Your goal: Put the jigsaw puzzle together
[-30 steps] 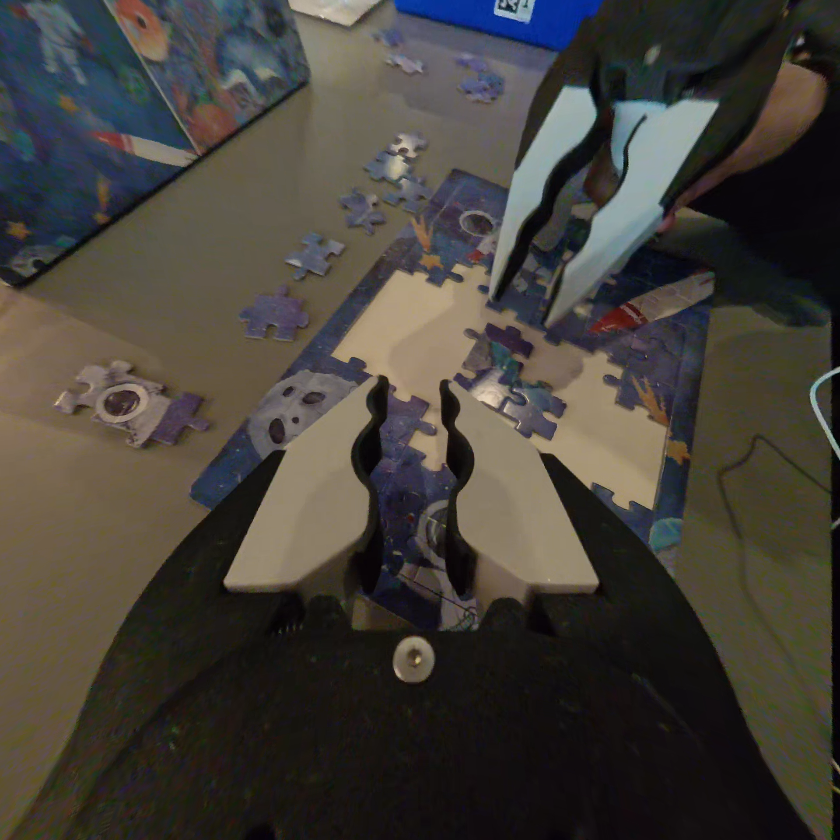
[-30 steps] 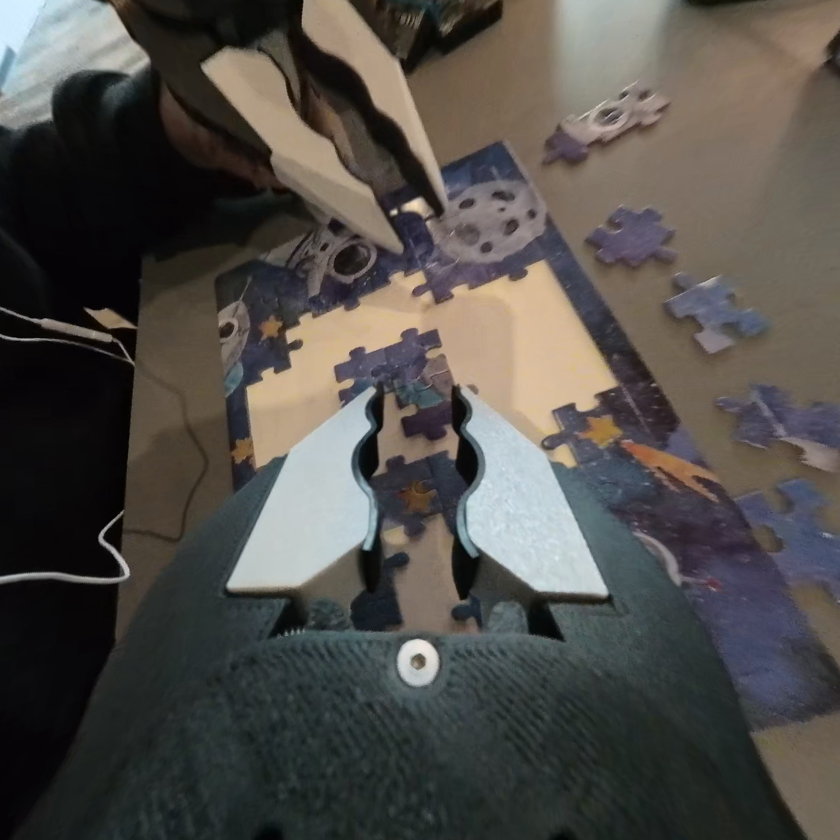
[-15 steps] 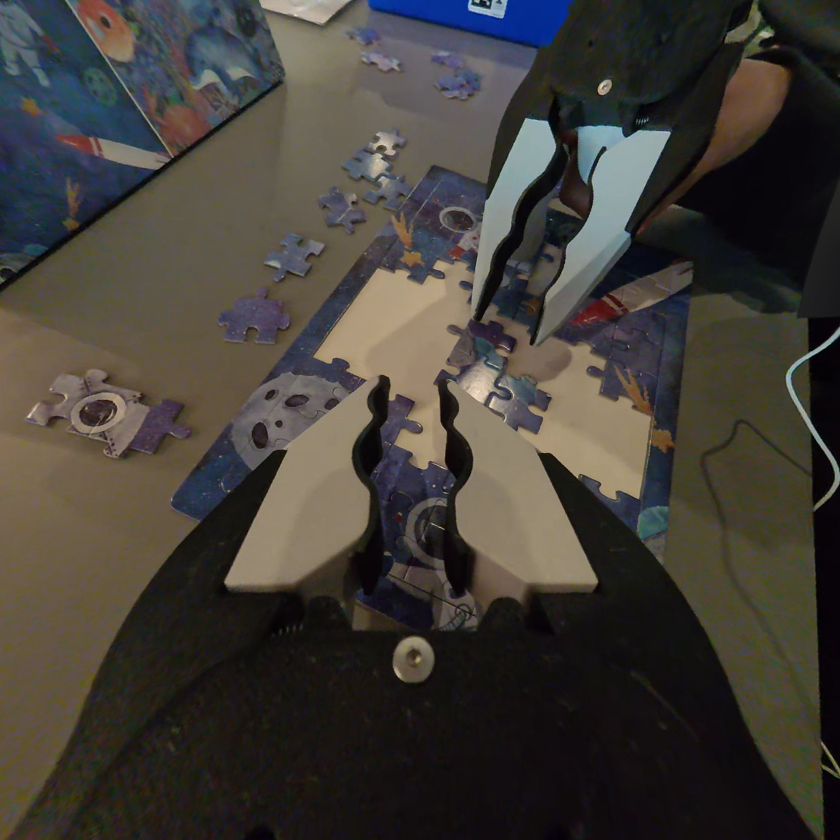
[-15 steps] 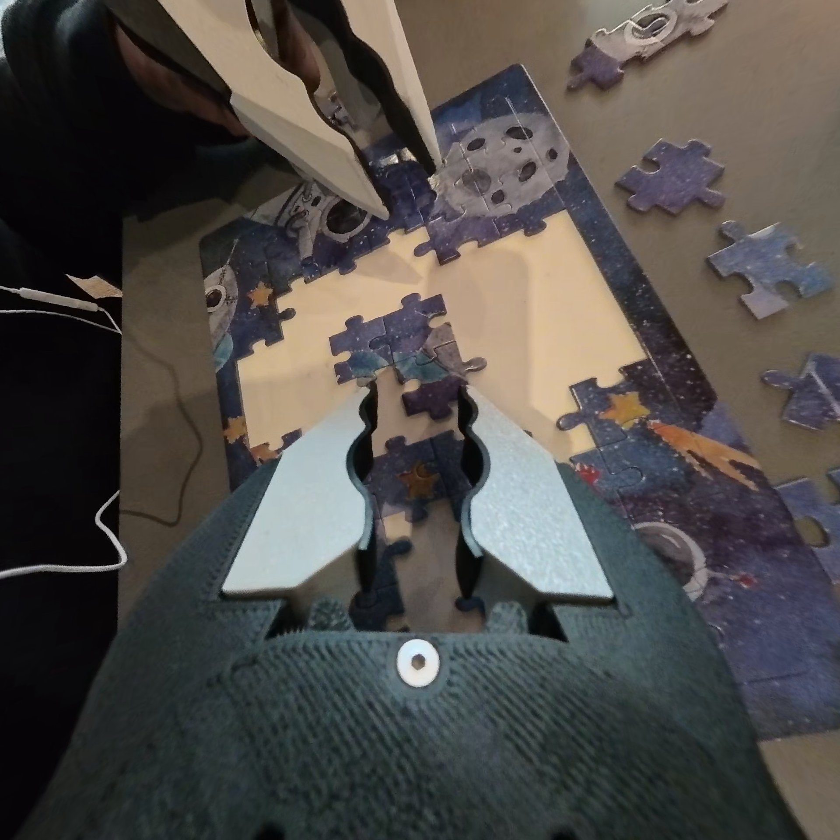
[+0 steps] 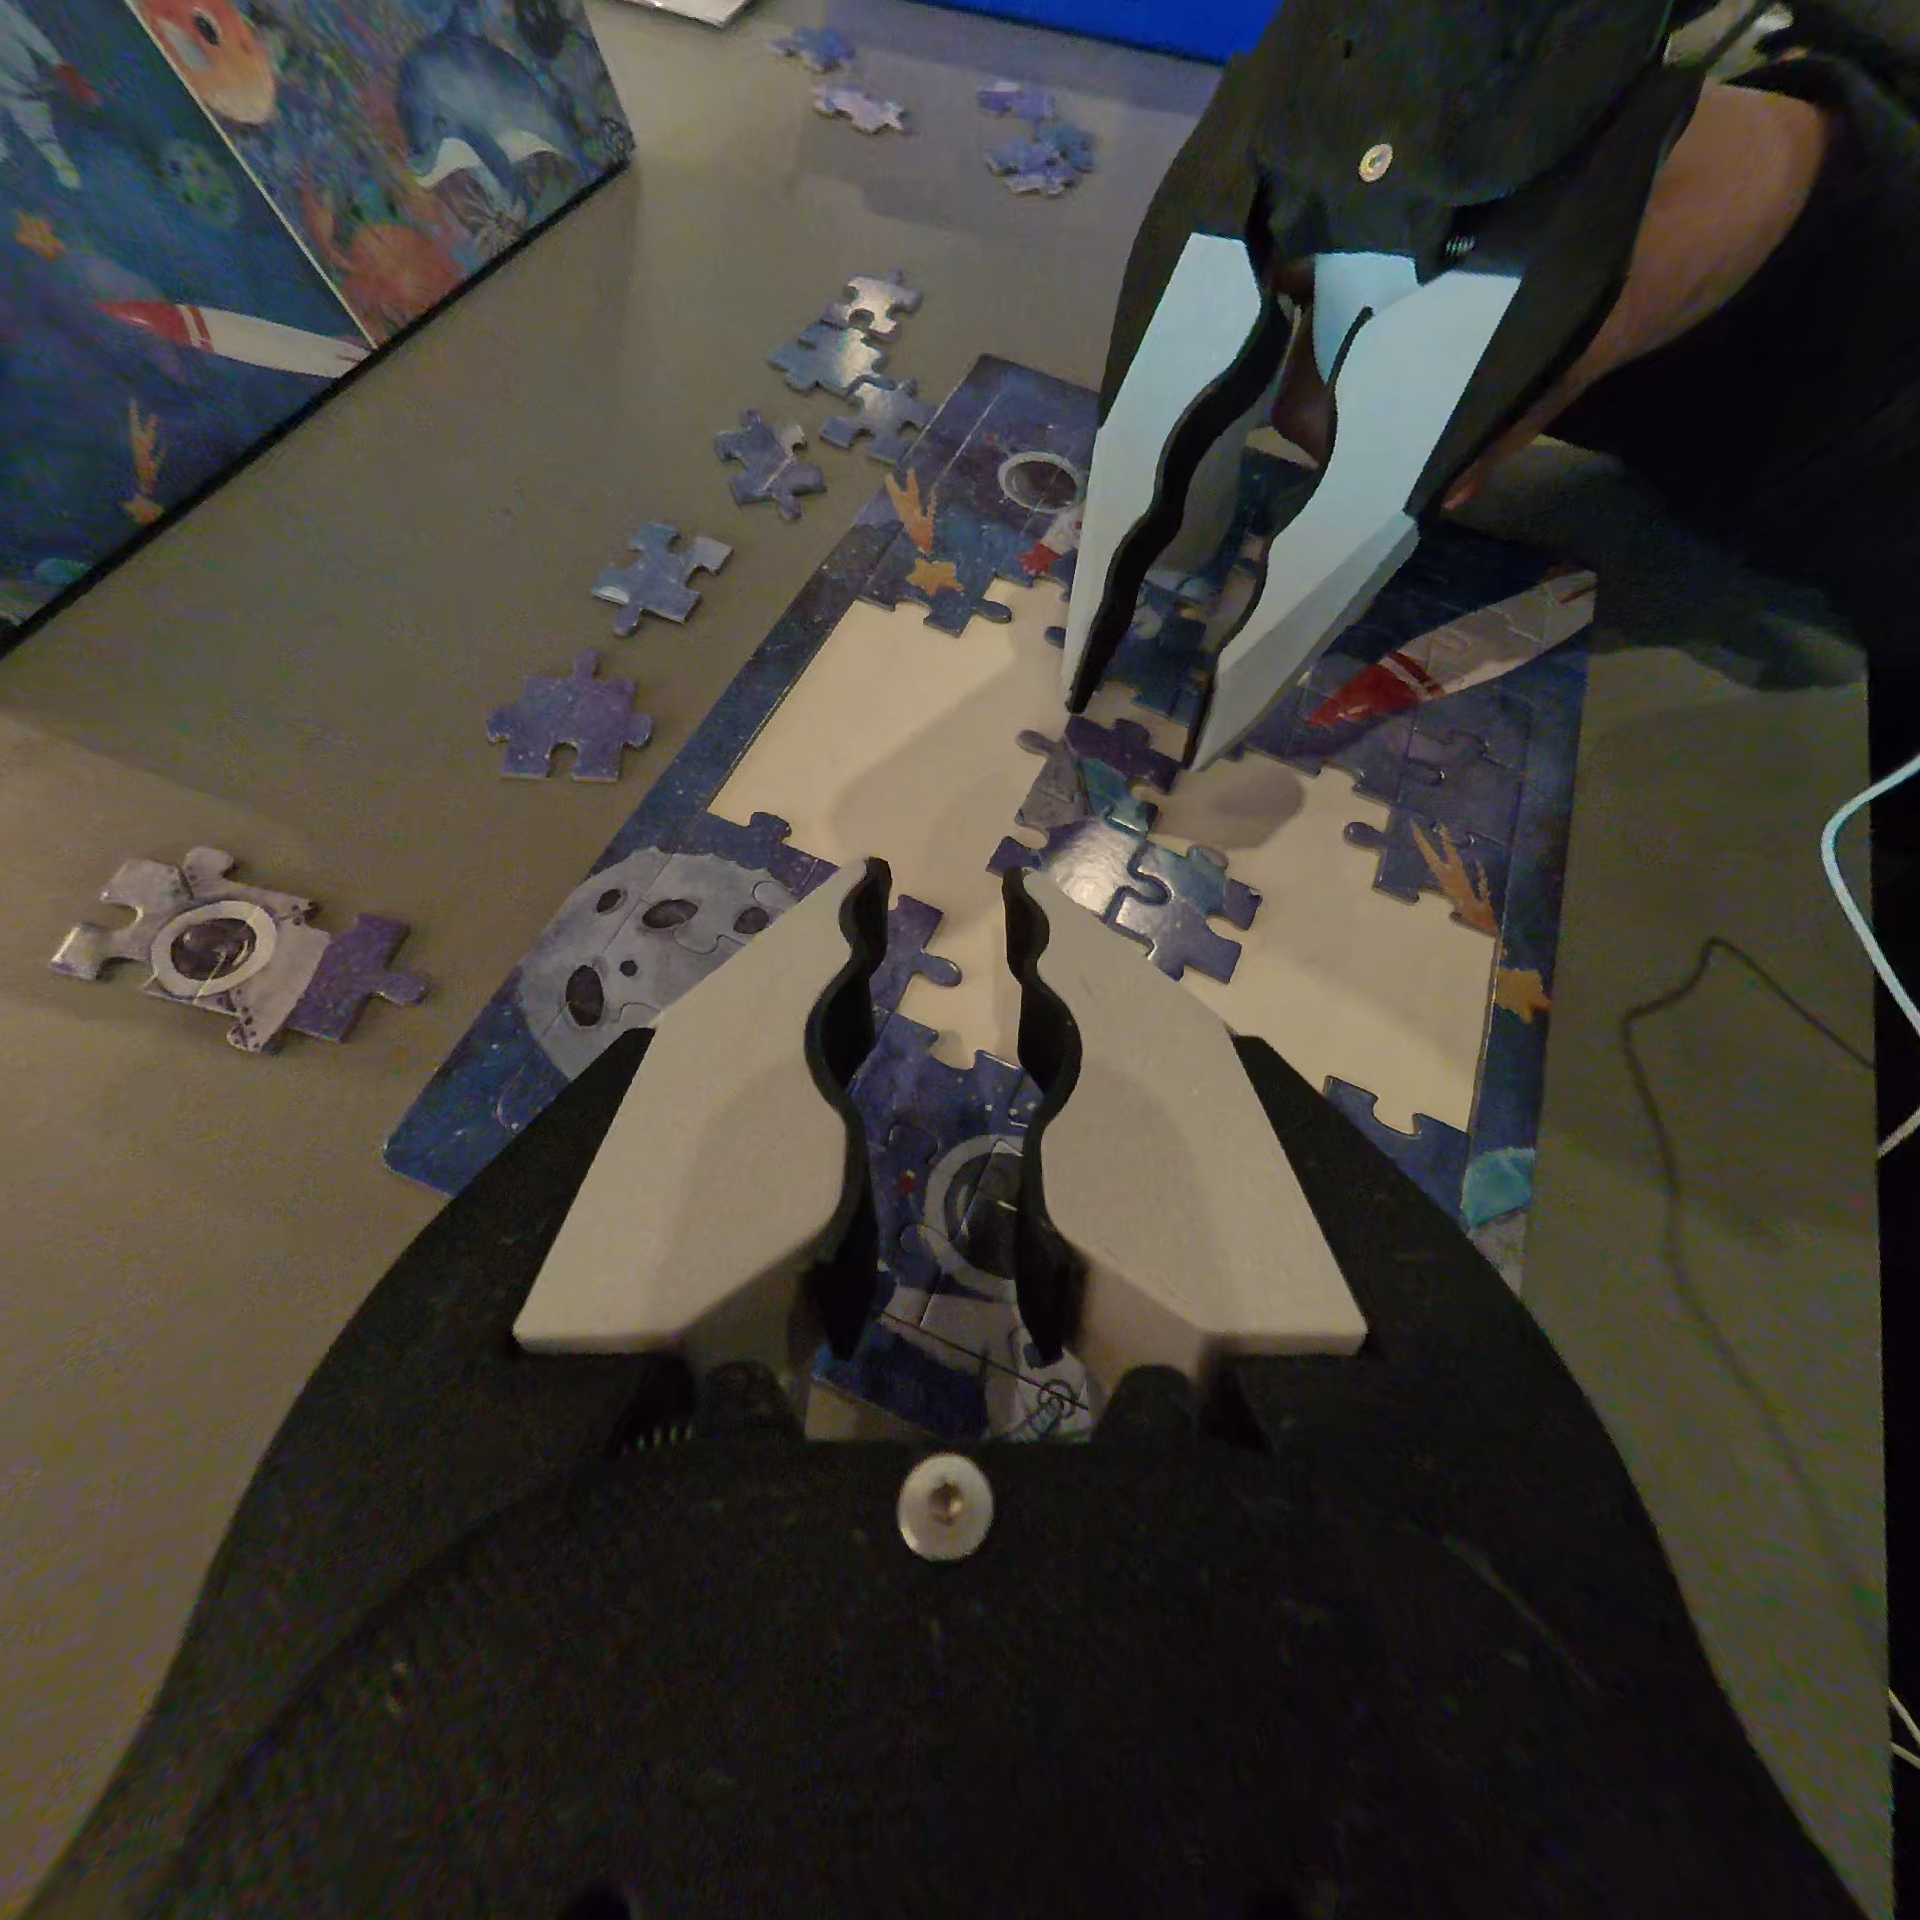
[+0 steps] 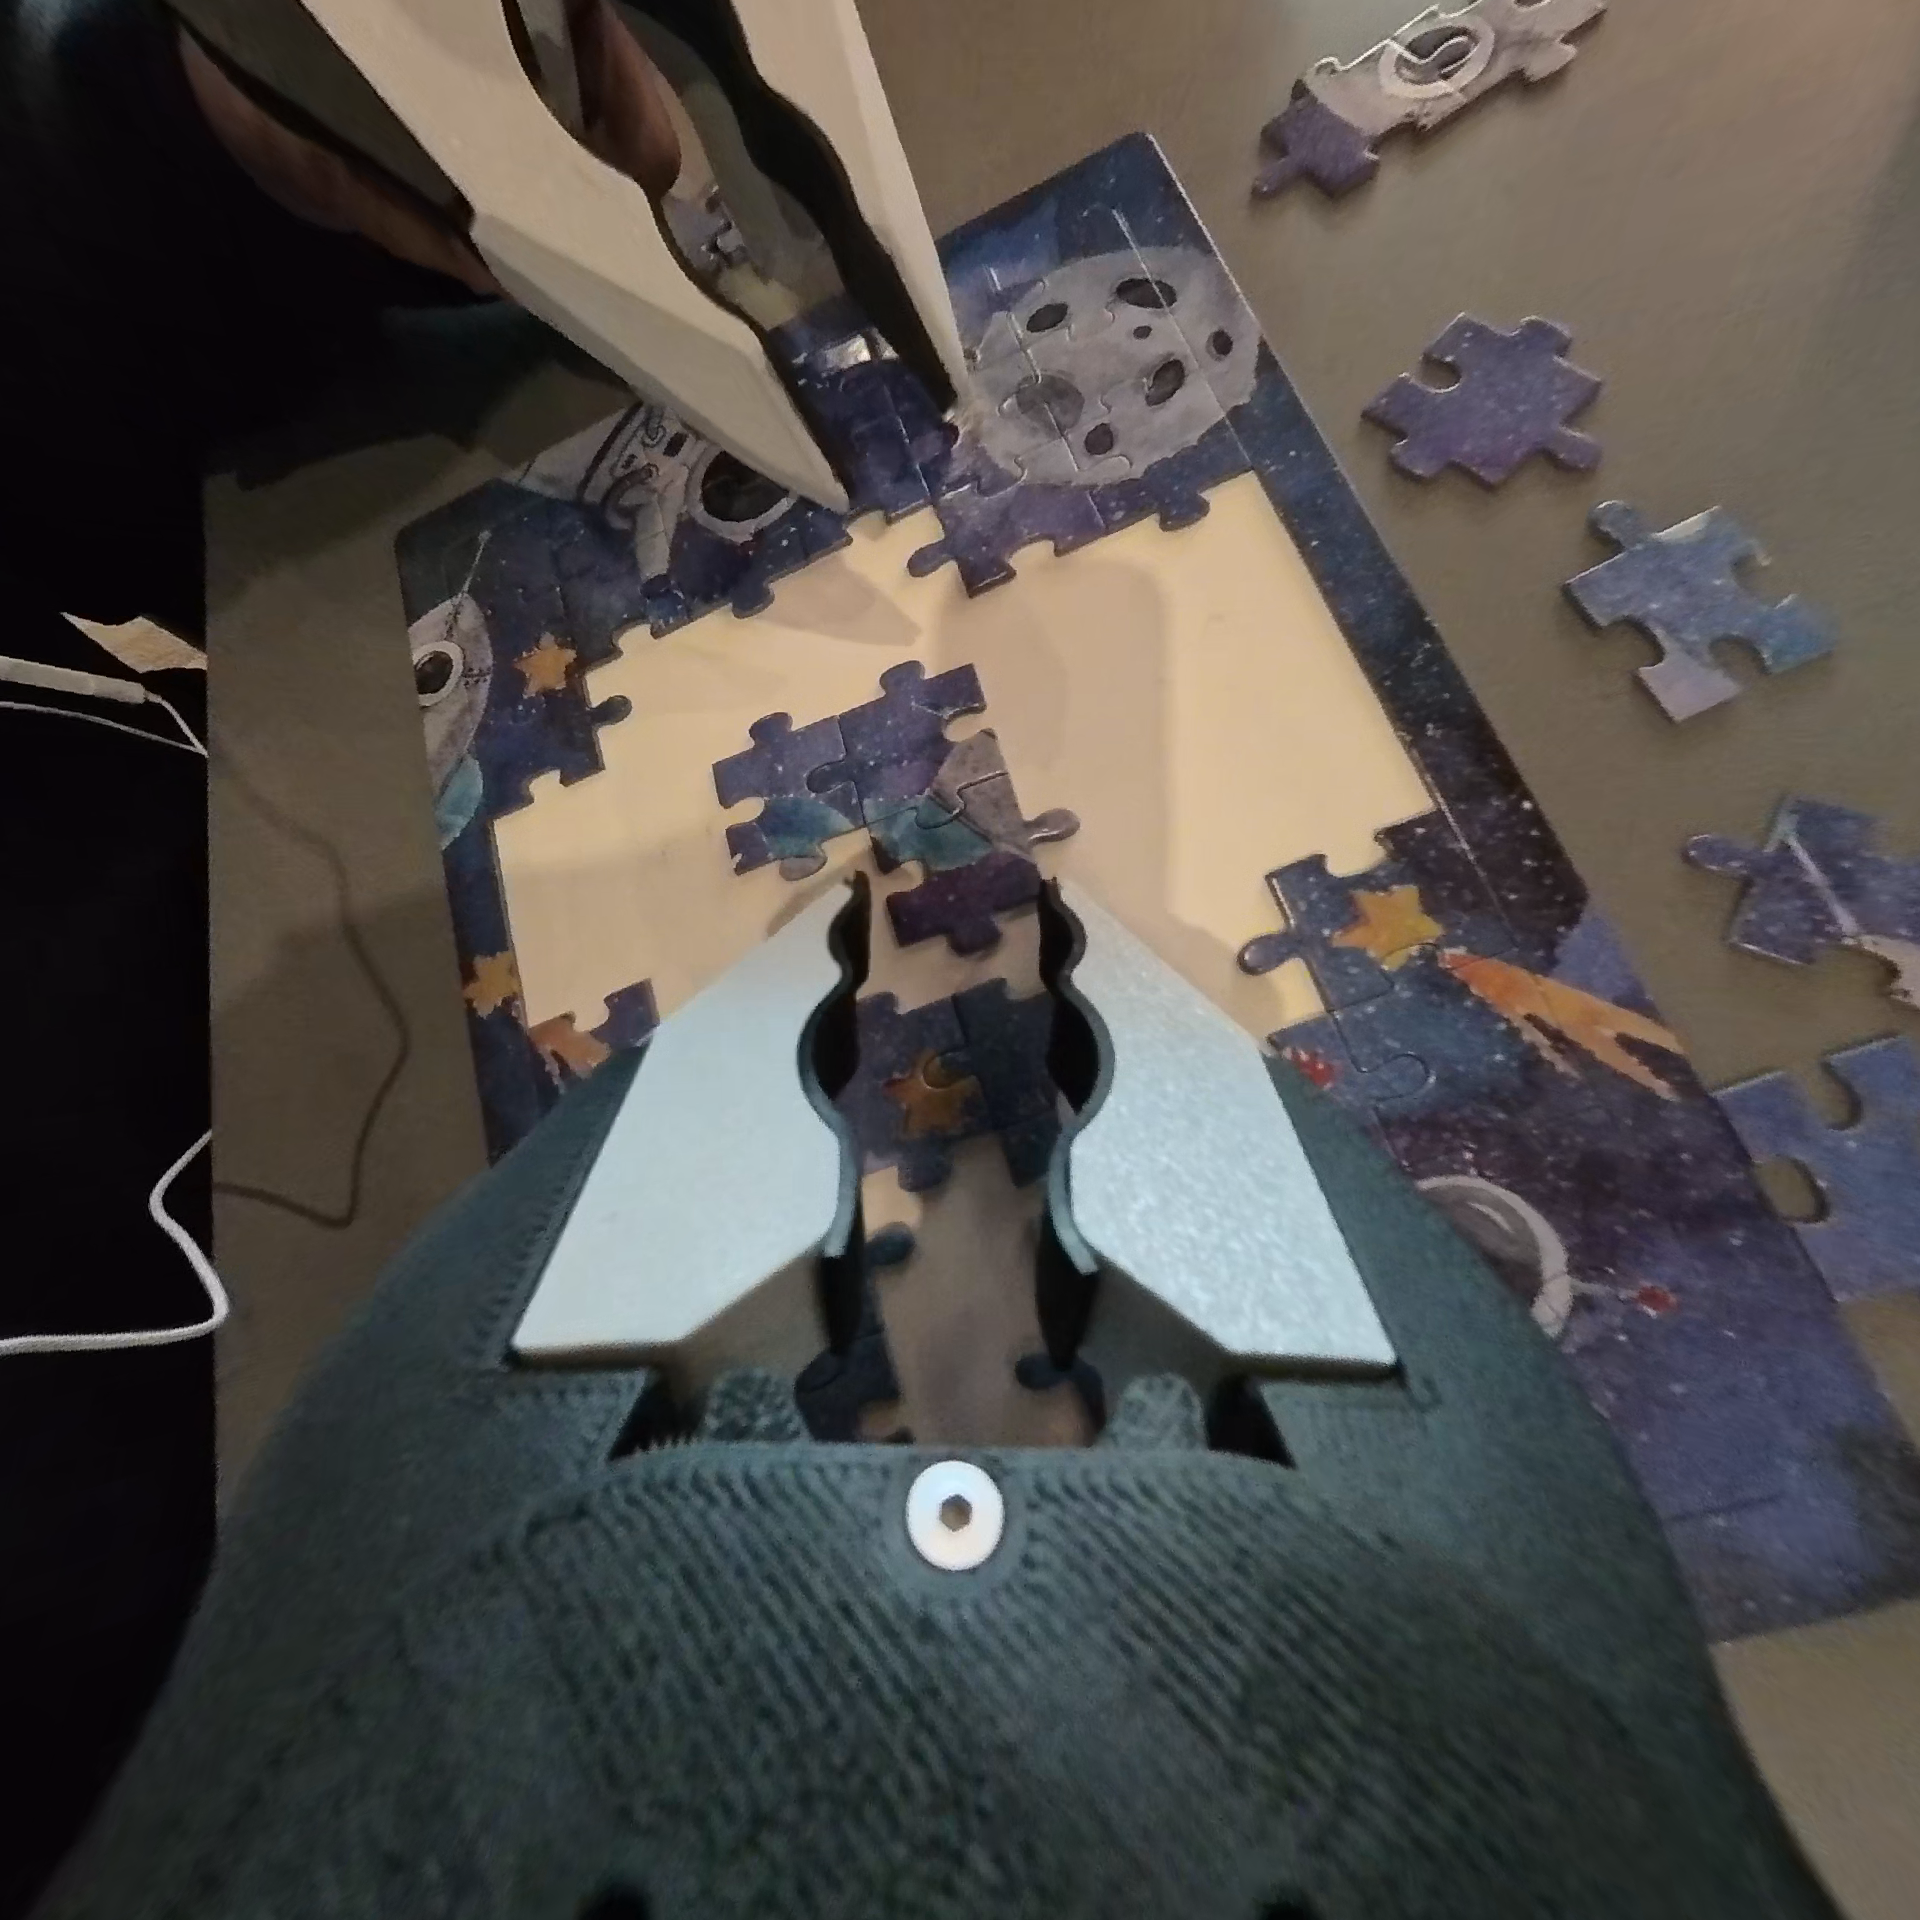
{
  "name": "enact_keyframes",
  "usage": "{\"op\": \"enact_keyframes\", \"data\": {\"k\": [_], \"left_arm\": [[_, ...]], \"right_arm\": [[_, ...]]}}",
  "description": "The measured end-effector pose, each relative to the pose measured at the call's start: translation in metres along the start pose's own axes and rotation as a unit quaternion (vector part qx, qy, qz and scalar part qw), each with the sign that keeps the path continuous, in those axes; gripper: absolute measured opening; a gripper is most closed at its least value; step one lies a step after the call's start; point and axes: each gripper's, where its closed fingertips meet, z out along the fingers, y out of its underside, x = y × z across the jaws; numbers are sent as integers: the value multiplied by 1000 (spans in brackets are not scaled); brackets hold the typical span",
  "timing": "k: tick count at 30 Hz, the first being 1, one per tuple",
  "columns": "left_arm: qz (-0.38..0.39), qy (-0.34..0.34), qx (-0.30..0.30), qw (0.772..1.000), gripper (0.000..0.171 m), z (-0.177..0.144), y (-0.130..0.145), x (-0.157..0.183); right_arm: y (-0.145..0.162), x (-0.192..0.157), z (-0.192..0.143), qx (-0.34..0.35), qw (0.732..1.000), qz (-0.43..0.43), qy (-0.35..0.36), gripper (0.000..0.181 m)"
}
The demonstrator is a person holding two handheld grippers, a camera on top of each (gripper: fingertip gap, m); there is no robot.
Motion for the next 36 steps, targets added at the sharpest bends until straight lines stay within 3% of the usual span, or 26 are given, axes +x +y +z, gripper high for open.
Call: {"op": "enact_keyframes", "data": {"k": [16,20,25,36], "left_arm": [[19,23,-19,999,20,4,4,13],[1,77,-45,996,21,7,1,43],[23,64,-126,990,23,16,22,54],[61,37,-158,985,33,22,31,56]], "right_arm": [[-5,-2,-2,10,1000,-18,5,27],[-9,-4,0,18,999,-35,11,29],[-12,3,3,24,997,-56,51,42],[-5,4,7,0,996,-65,55,41]]}}
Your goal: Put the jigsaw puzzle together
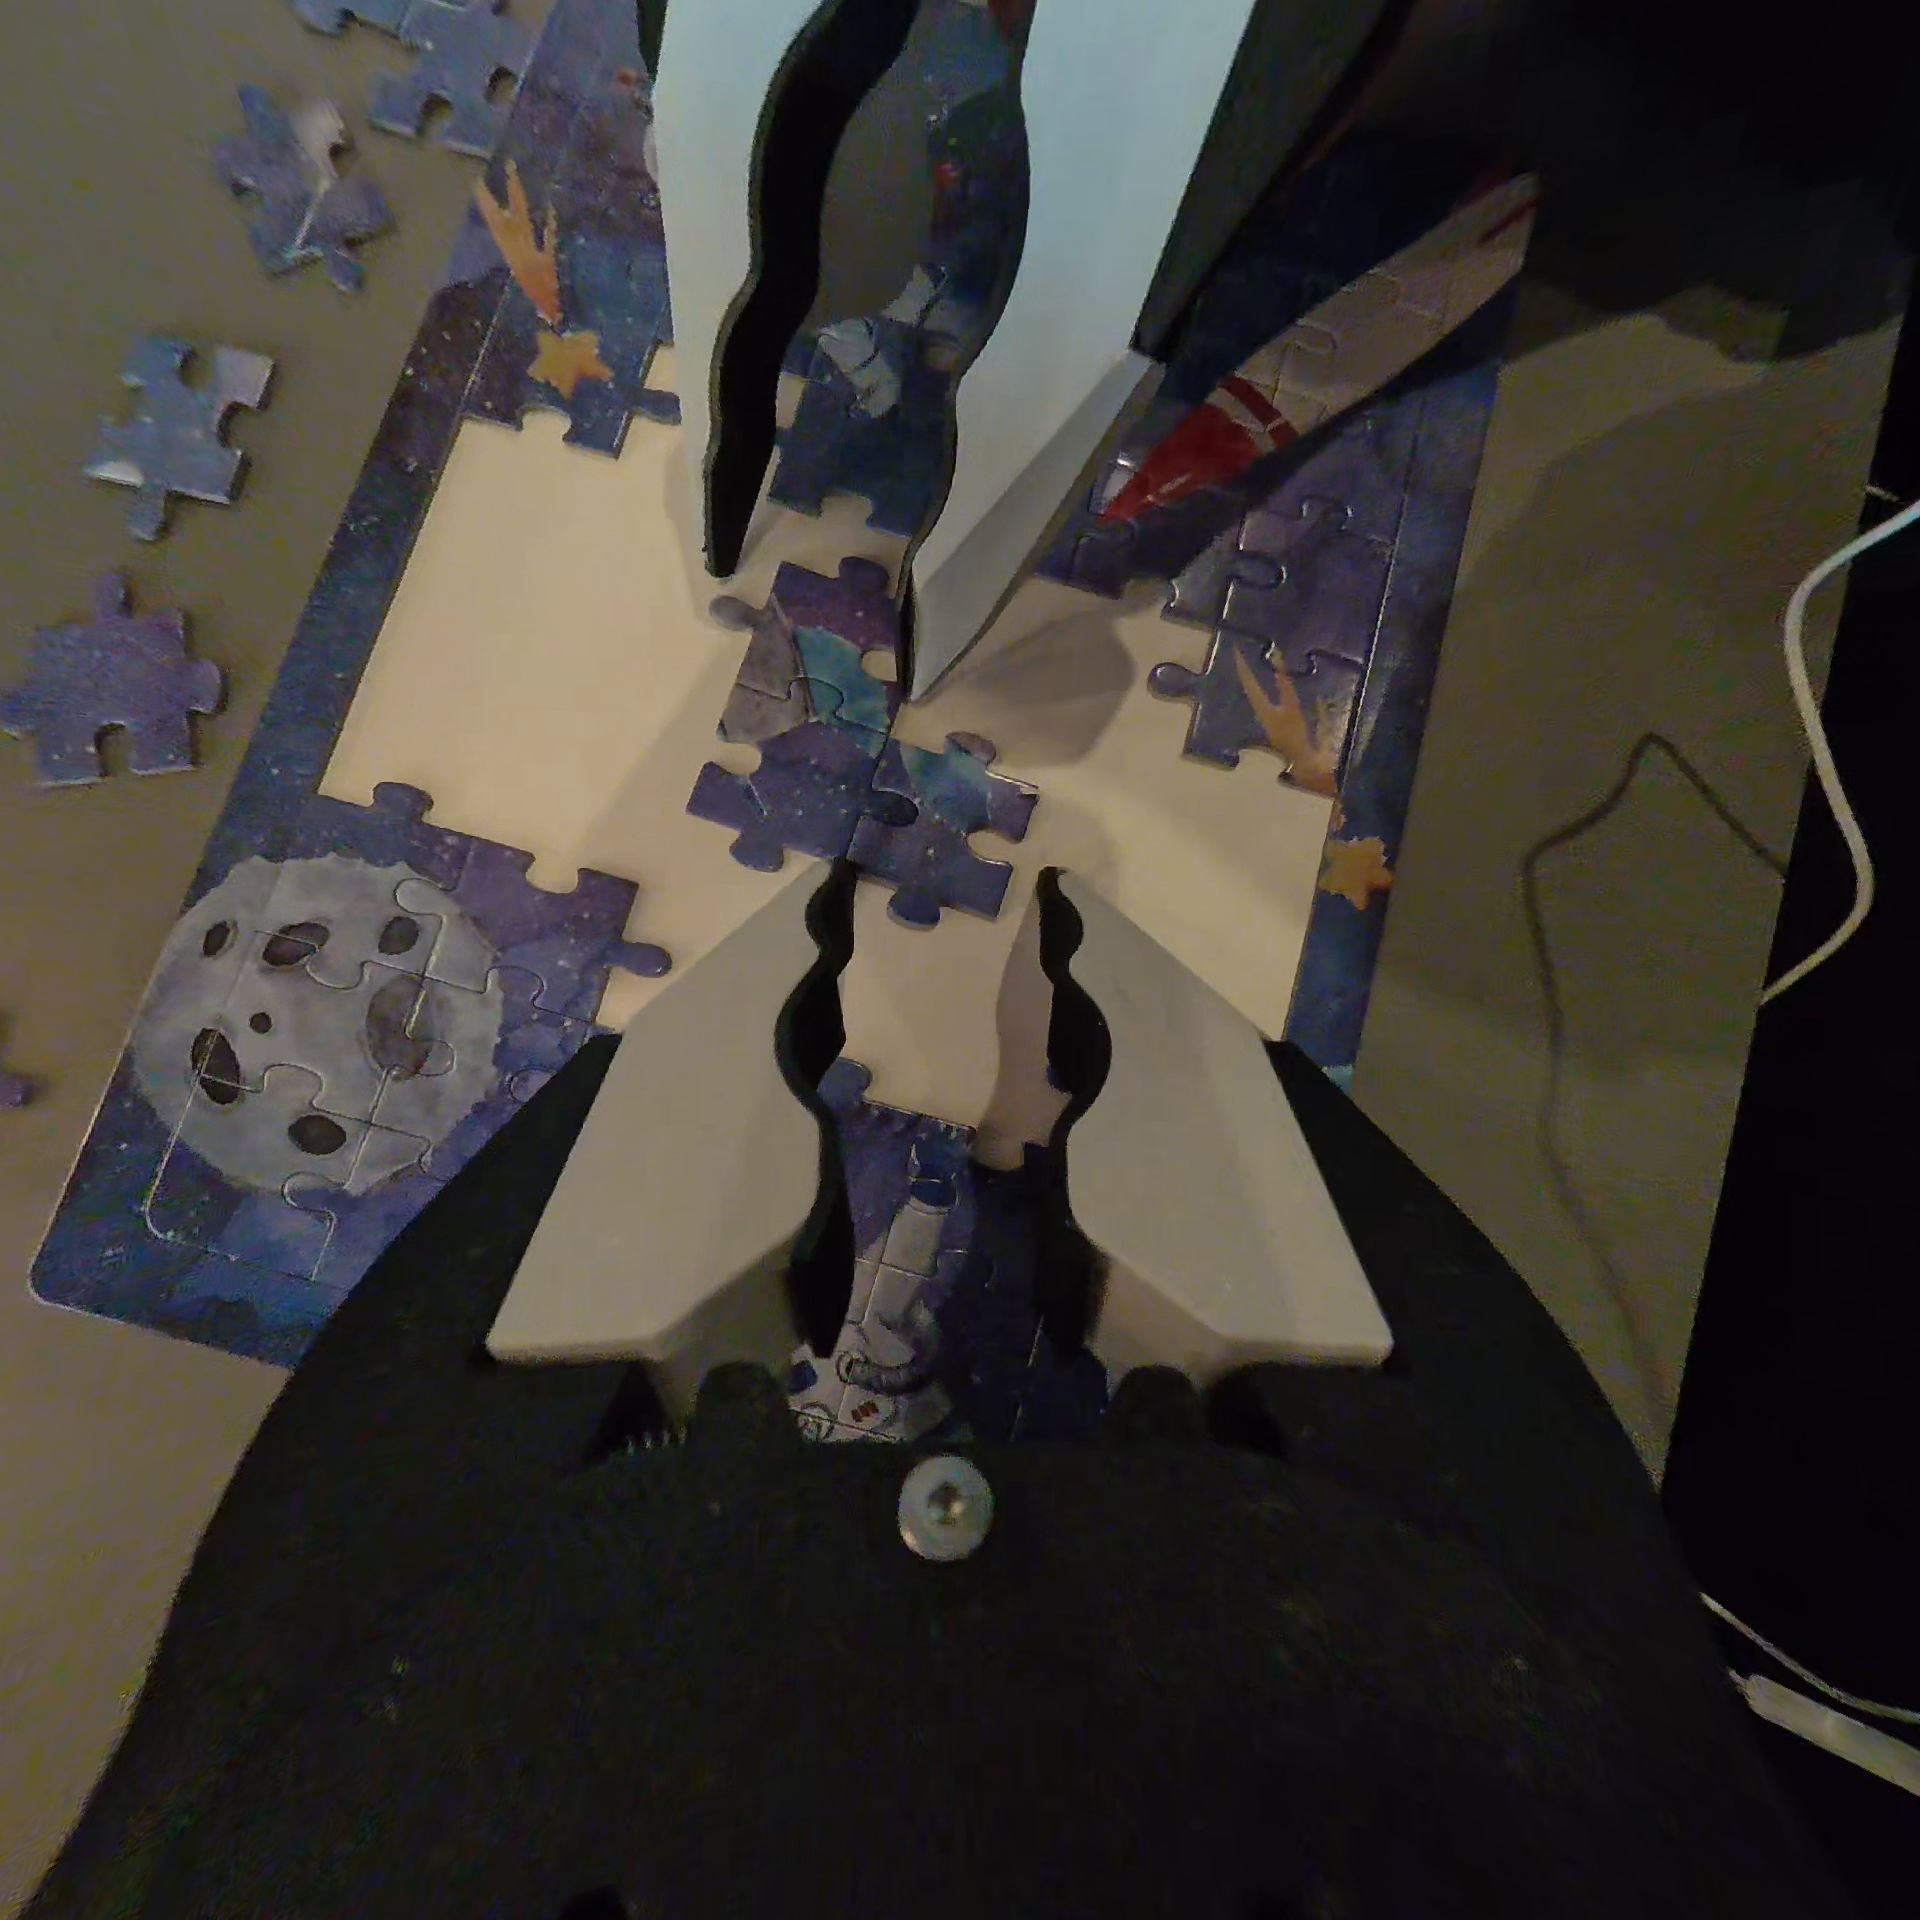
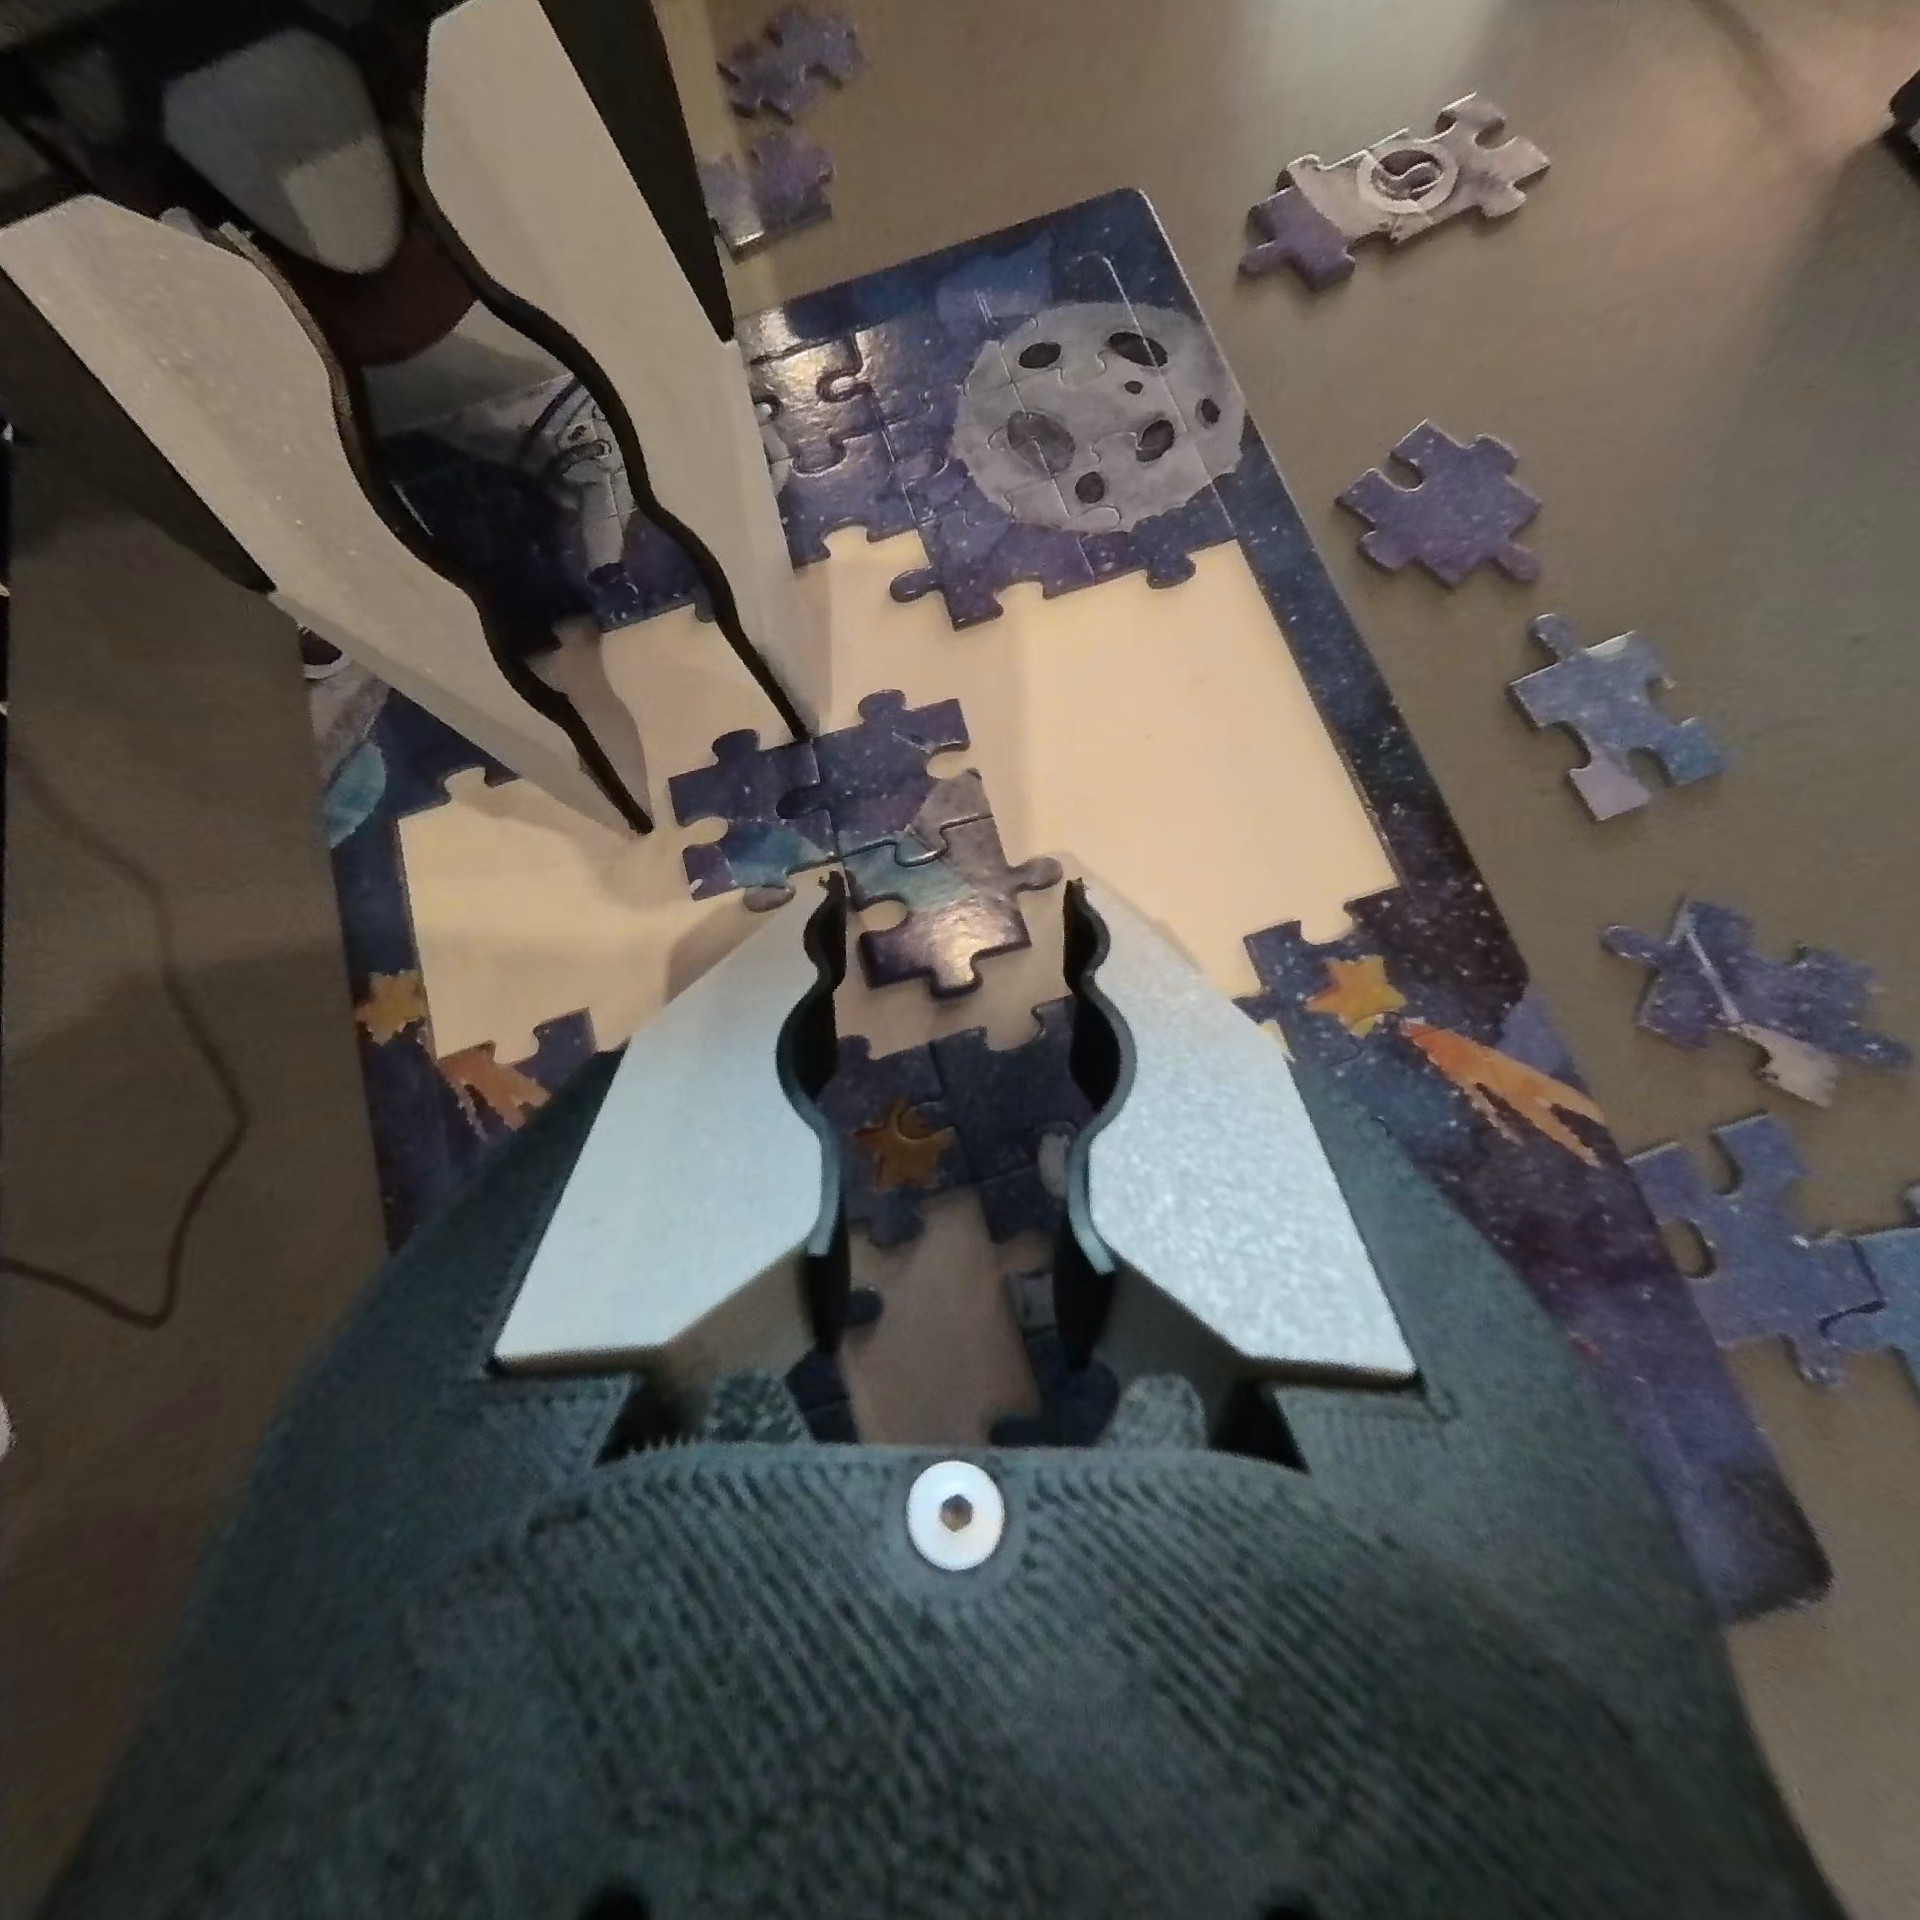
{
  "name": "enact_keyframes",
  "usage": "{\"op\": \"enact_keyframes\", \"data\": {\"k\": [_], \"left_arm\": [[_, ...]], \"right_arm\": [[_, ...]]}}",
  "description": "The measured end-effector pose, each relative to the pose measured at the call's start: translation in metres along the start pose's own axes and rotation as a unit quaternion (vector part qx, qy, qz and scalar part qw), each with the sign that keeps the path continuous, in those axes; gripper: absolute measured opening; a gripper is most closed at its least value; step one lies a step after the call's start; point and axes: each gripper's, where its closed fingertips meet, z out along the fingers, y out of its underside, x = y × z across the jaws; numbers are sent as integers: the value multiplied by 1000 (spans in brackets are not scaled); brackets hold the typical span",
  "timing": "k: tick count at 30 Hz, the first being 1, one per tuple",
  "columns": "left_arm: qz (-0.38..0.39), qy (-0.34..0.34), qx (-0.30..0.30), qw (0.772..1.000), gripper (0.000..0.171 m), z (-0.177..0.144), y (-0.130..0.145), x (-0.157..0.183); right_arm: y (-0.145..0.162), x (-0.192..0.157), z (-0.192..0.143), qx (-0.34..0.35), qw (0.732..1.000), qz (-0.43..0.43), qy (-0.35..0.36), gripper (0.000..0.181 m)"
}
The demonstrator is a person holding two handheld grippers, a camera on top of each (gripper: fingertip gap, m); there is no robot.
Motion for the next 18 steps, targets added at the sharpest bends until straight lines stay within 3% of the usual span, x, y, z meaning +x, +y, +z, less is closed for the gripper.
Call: {"op": "enact_keyframes", "data": {"k": [6,8,18], "left_arm": [[-1,0,4,1000,31,0,0,-1],[5,5,4,1000,19,0,0,1],[12,9,10,1000,18,0,-1,2]], "right_arm": [[0,2,0,2,1000,7,3,37],[0,2,-1,2,1000,7,3,36],[0,3,-1,3,1000,13,1,35]]}}
